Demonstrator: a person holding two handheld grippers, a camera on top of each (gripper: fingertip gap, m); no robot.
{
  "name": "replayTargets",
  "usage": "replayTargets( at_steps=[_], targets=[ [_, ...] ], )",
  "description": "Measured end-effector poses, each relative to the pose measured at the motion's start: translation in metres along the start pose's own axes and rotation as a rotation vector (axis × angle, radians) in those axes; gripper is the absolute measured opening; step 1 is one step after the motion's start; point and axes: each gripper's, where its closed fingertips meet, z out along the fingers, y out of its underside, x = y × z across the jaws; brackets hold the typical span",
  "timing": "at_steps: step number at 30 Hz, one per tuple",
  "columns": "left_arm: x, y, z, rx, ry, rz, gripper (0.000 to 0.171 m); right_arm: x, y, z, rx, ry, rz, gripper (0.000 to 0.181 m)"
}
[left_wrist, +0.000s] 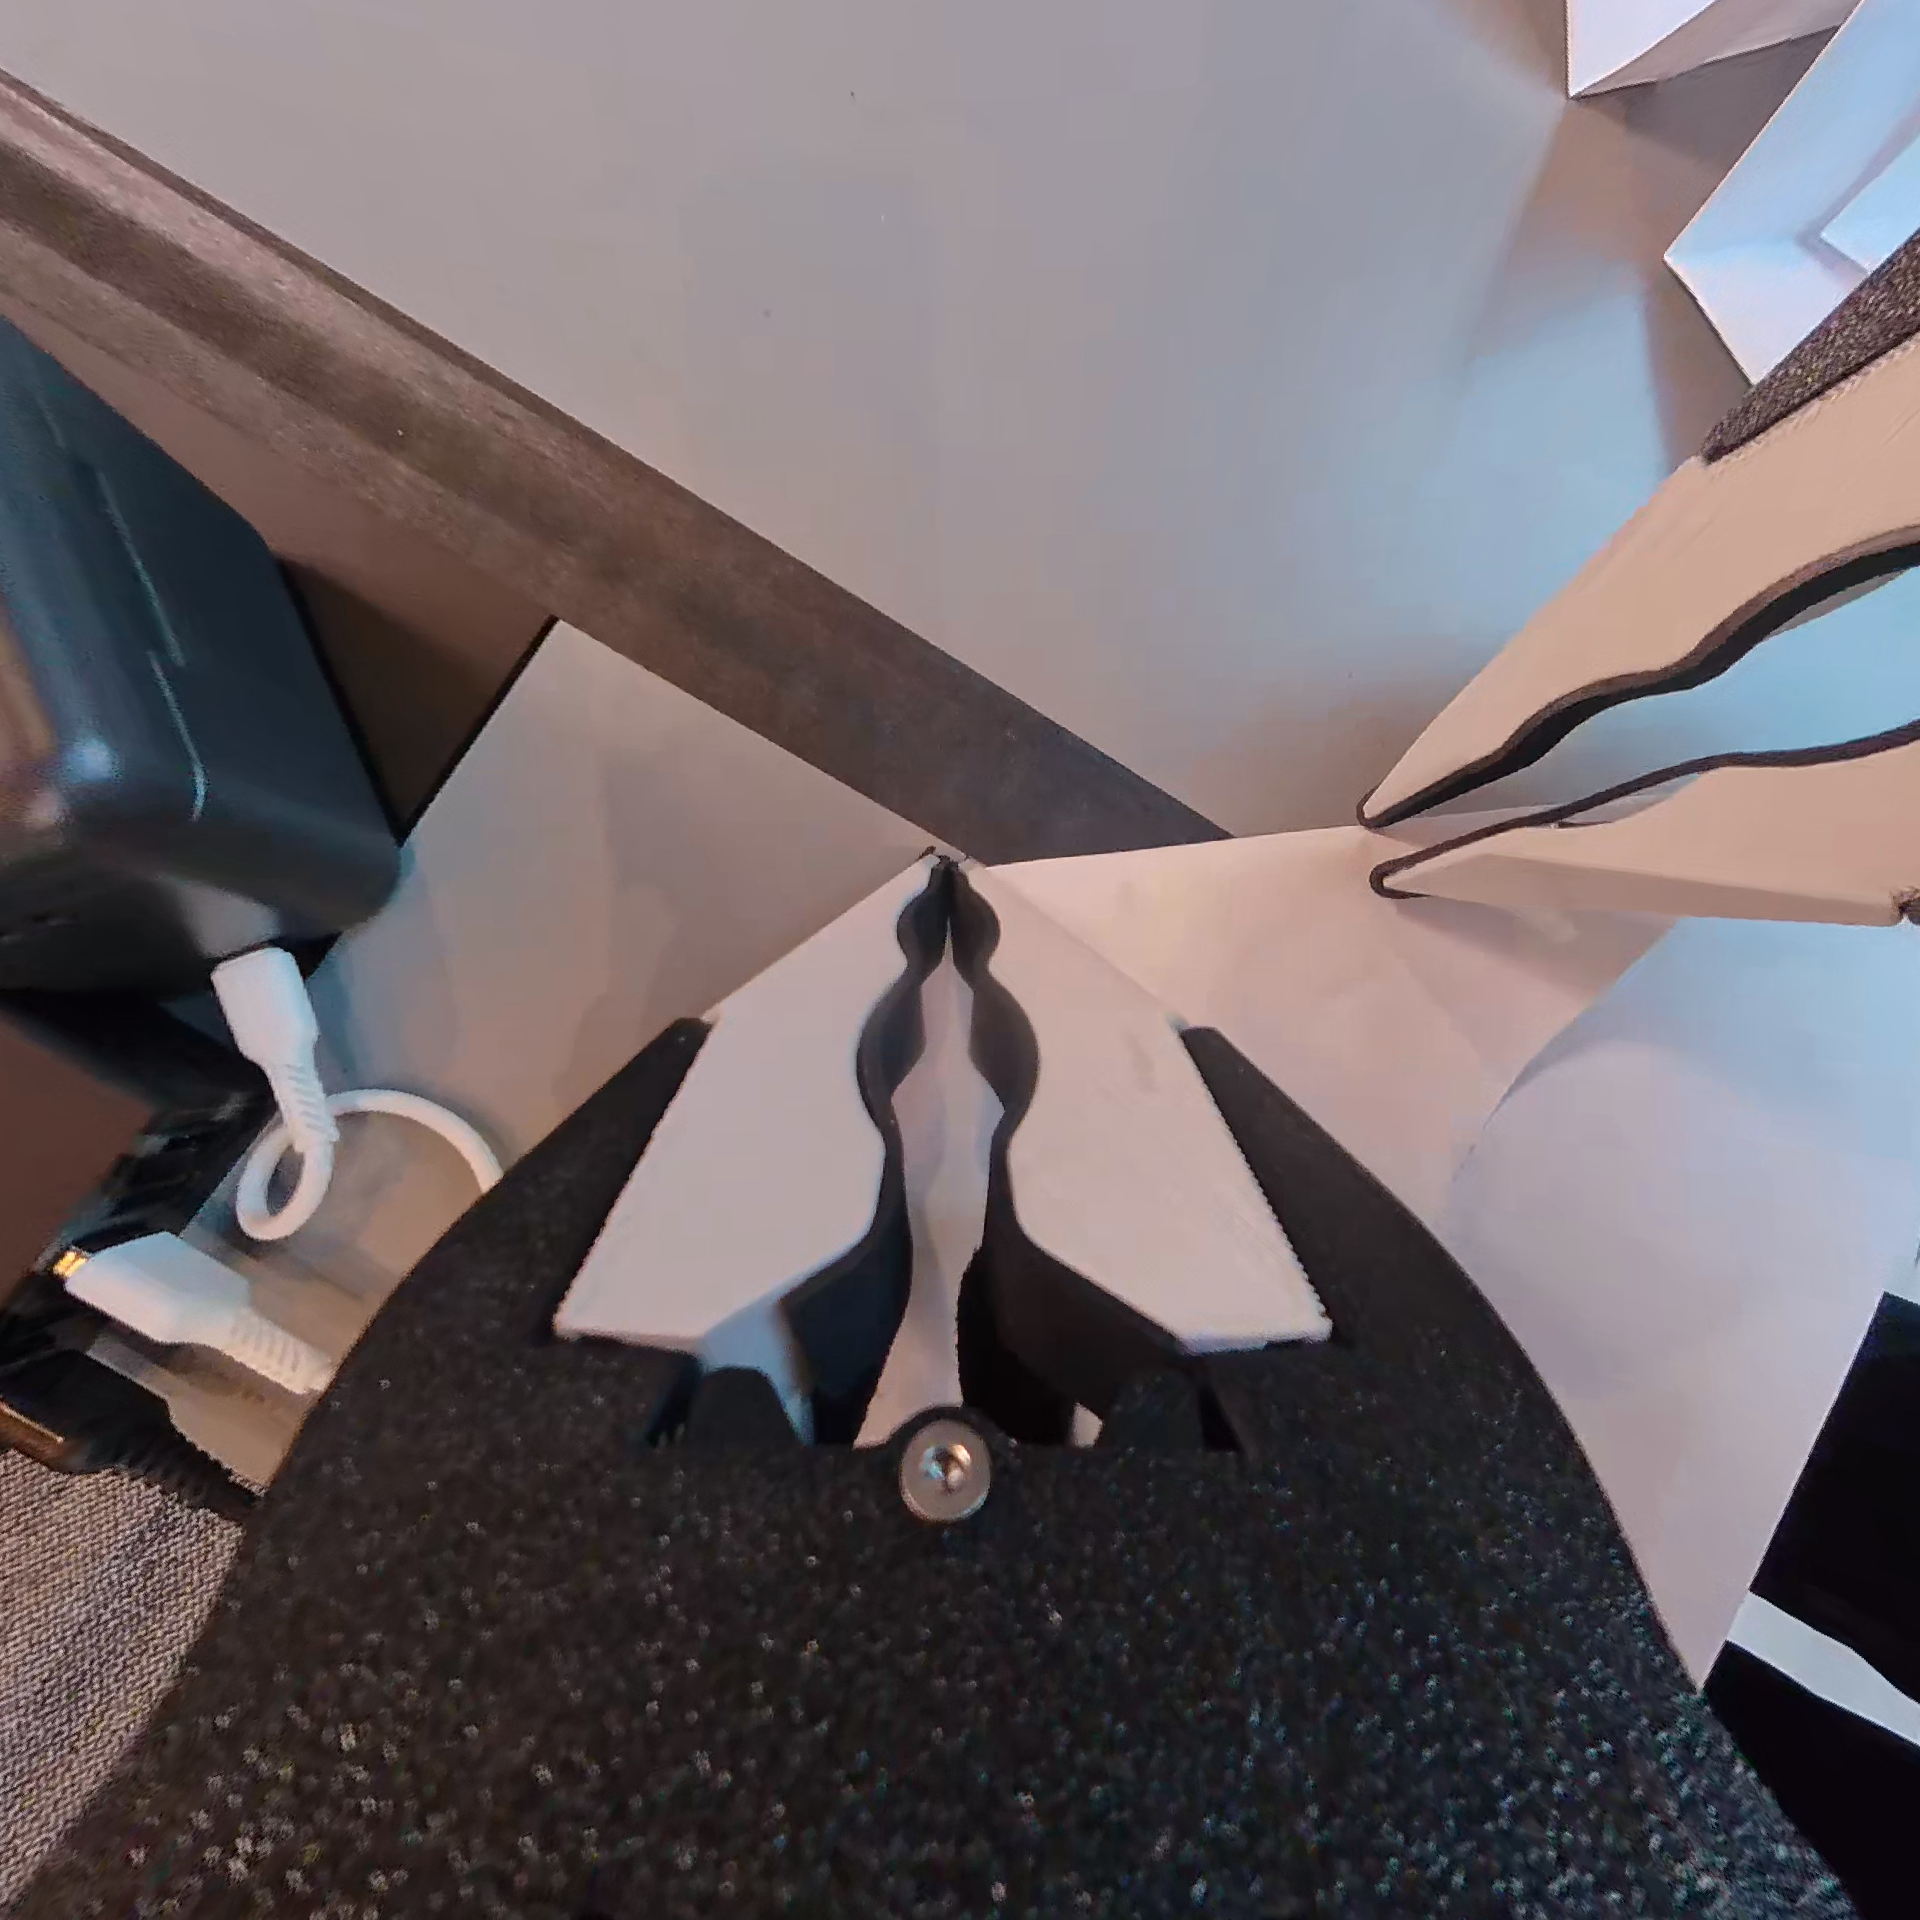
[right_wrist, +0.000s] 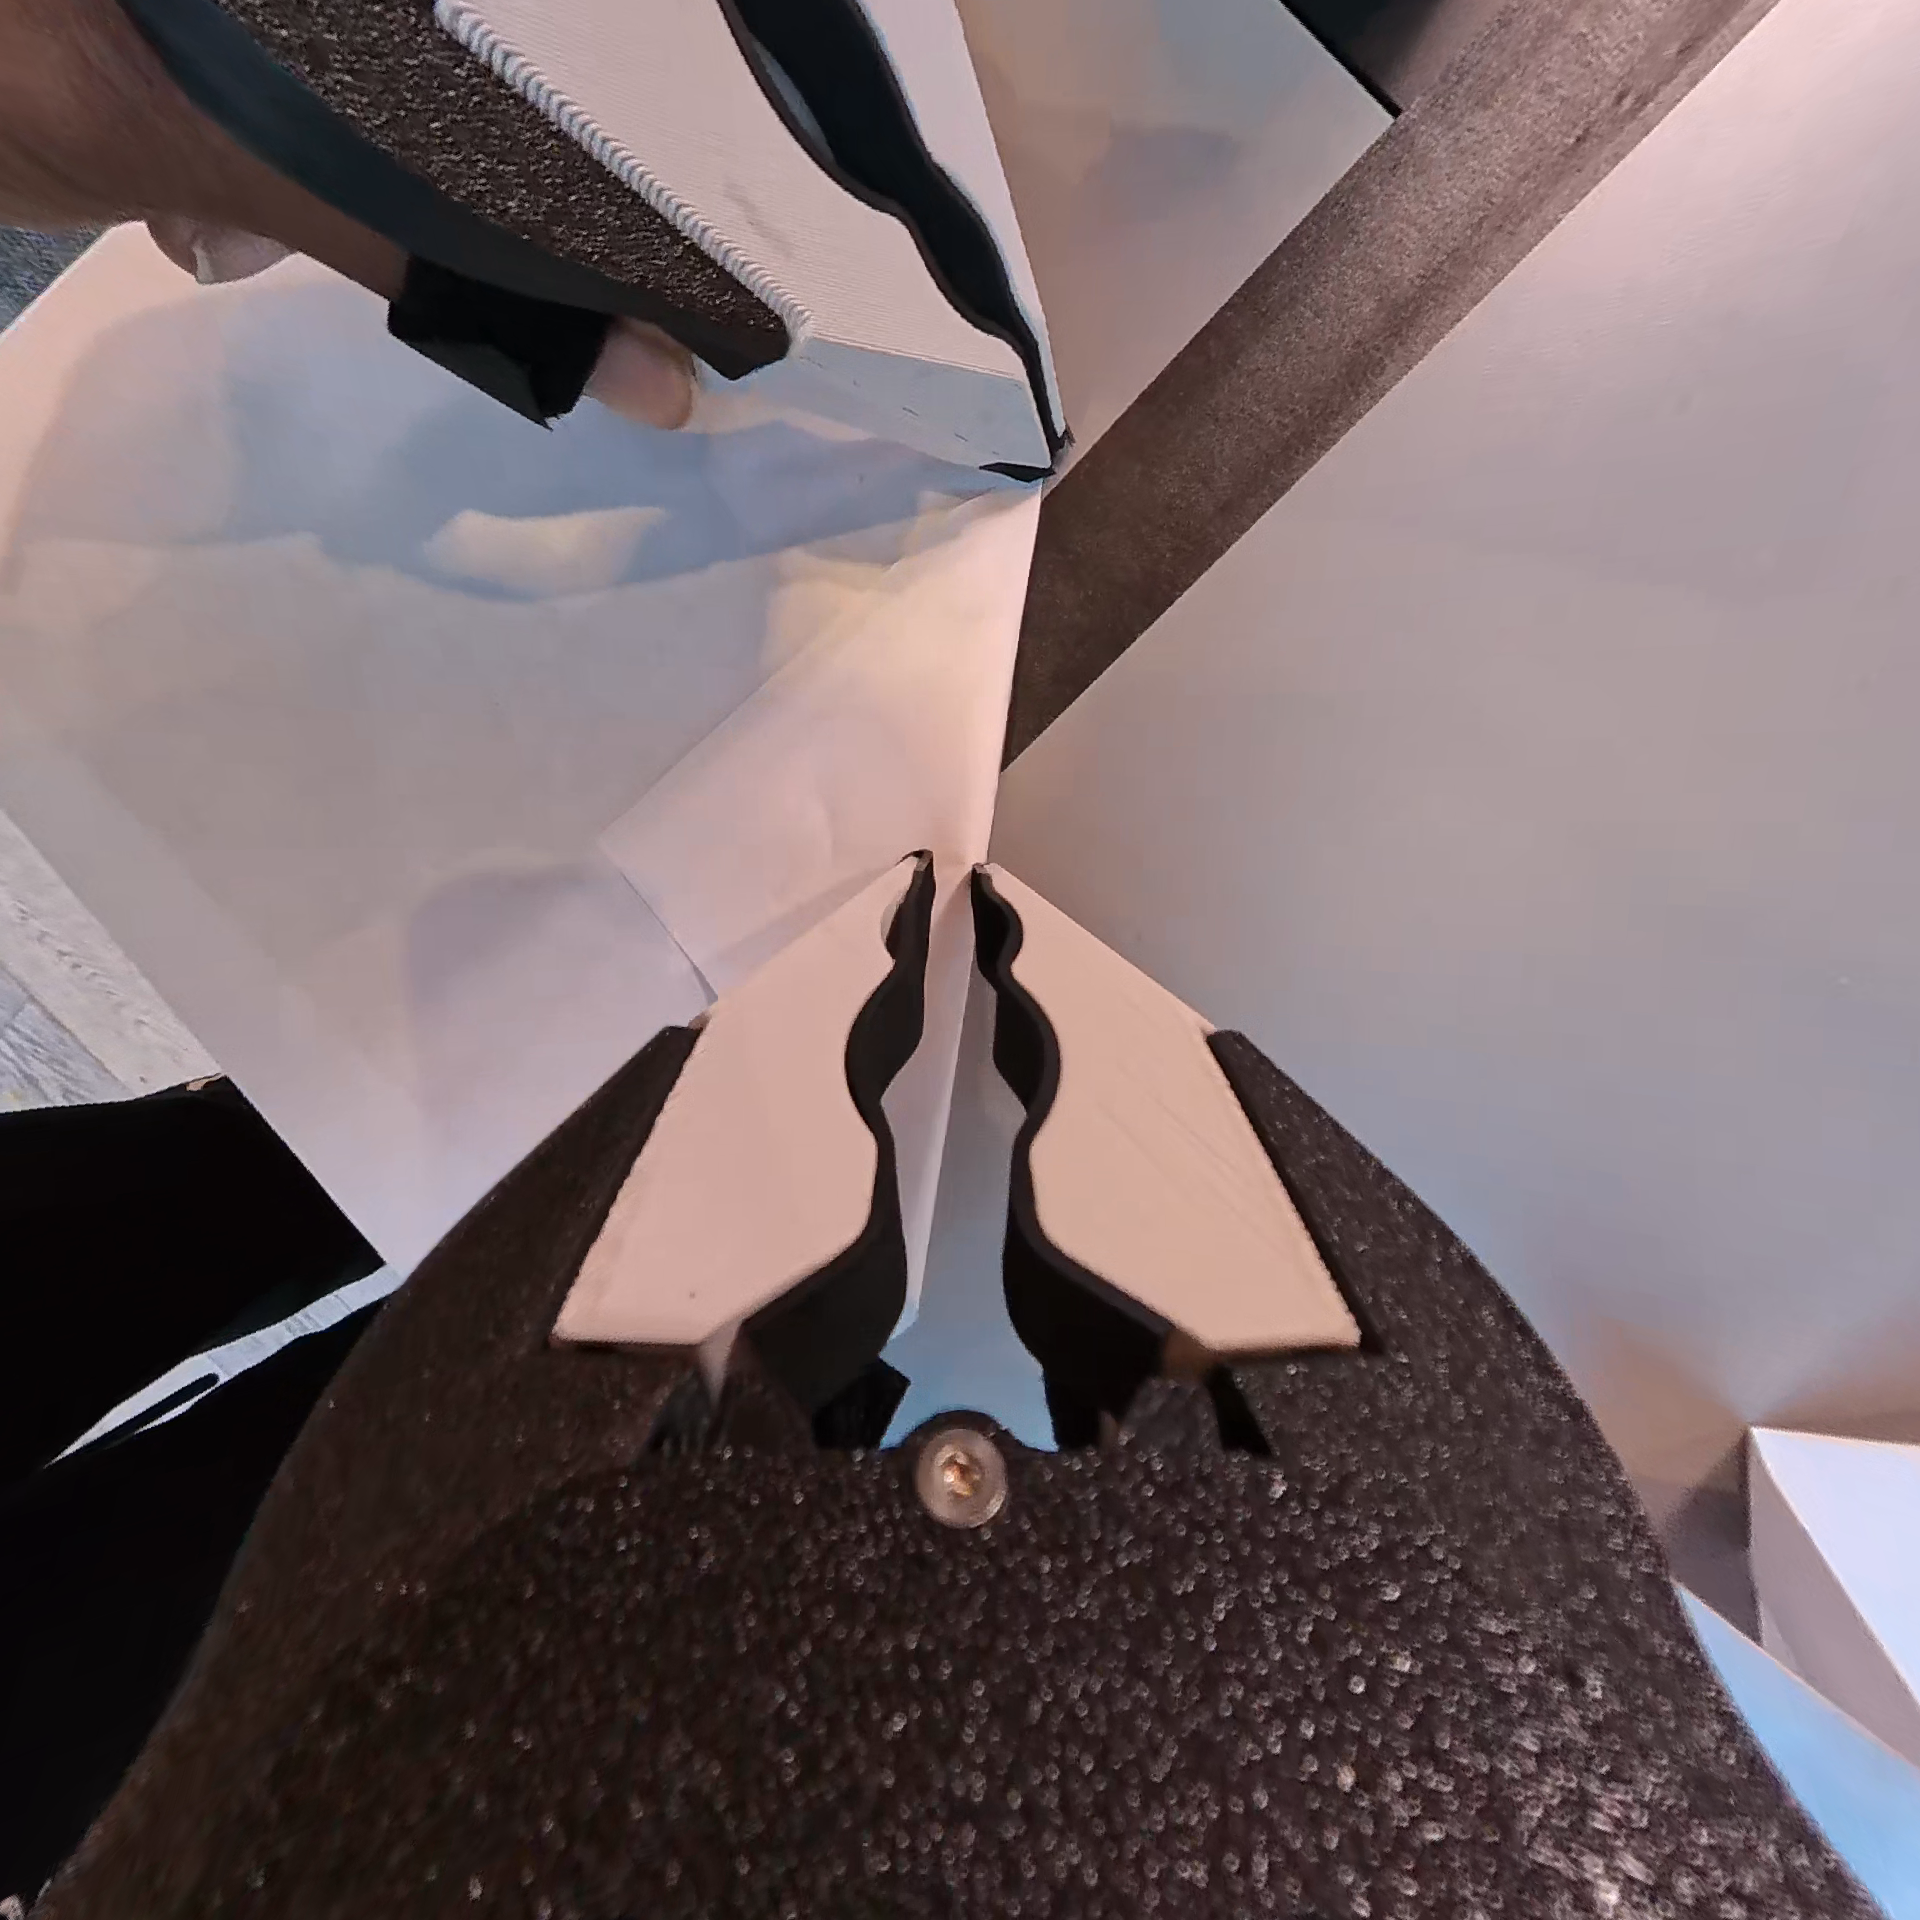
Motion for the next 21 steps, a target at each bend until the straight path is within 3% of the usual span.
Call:
replayTargets(
  at_steps=[14,21],
  targets=[
    [0.0001,-0.0004,0.0000,-0.010,0.025,-0.026,0.000,-0.0021,0.0037,0.0075,-0.002,0.019,0.009,0.007],
    [-0.0001,-0.0004,-0.0016,-0.045,0.184,-0.071,0.000,-0.0023,0.0041,0.0076,0.023,0.022,-0.015,0.007]
  ],
)
